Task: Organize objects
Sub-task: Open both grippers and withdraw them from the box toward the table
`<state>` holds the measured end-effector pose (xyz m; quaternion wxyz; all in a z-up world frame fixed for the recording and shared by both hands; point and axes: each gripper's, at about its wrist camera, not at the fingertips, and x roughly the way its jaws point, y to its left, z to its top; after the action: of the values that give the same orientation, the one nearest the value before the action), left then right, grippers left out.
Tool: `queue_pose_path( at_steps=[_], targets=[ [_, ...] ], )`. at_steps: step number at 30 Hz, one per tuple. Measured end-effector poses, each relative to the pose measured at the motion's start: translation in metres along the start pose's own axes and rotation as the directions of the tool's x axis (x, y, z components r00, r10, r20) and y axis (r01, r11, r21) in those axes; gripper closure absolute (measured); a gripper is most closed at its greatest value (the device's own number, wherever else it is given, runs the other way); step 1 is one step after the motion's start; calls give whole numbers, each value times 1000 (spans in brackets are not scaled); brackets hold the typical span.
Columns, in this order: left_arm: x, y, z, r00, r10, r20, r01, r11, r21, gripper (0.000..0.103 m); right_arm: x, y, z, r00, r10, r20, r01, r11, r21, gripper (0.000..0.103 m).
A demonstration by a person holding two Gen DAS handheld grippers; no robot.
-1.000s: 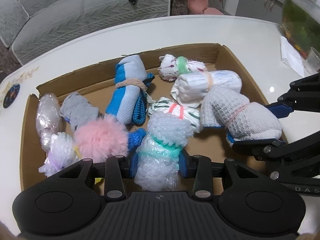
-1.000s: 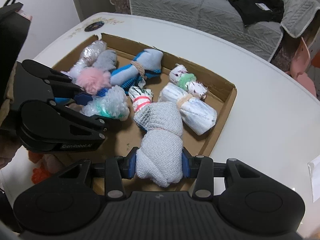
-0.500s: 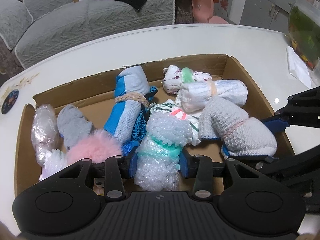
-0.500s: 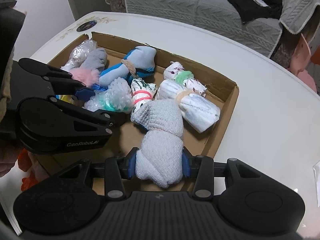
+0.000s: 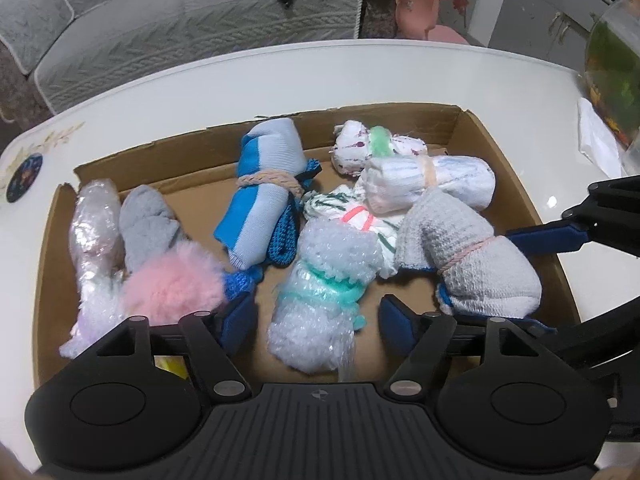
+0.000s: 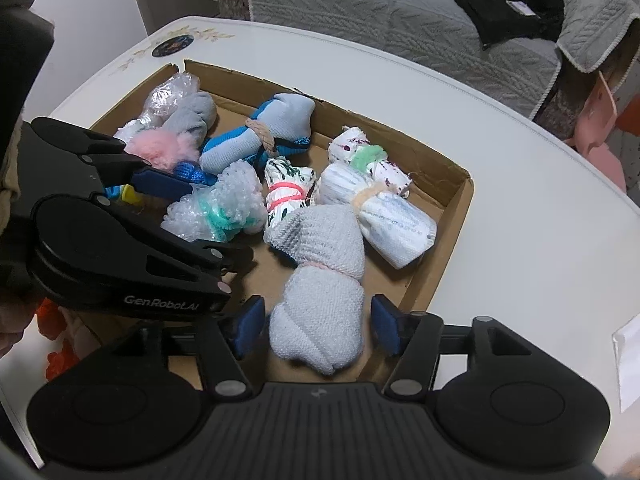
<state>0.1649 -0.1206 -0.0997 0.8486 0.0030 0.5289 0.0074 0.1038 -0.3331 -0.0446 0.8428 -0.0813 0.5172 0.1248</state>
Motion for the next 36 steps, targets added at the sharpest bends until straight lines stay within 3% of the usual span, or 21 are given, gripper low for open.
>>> queue_pose_path(
  at_steps=[6,14,22,36],
  targets=[
    [-6,7,-5,1000,10,-29,-12,998,-59,20,-4,5,-1,1000,-12,-1,12,1000,-20,41],
    [-18,10,-9,1000,8,-24,-10,996,-87,20,-12,11,0,1000,-20,8,20,999,-32,39],
    [-37,15,-15,1000,25,-15,-26,994,-109,19,-19,18,1,1000,-8,18,9,1000,-25,31],
    [-89,45,-52,998,61,11,-58,984,-170,12,-37,28,-4,1000,-8,28,7,999,40,31]
  ],
)
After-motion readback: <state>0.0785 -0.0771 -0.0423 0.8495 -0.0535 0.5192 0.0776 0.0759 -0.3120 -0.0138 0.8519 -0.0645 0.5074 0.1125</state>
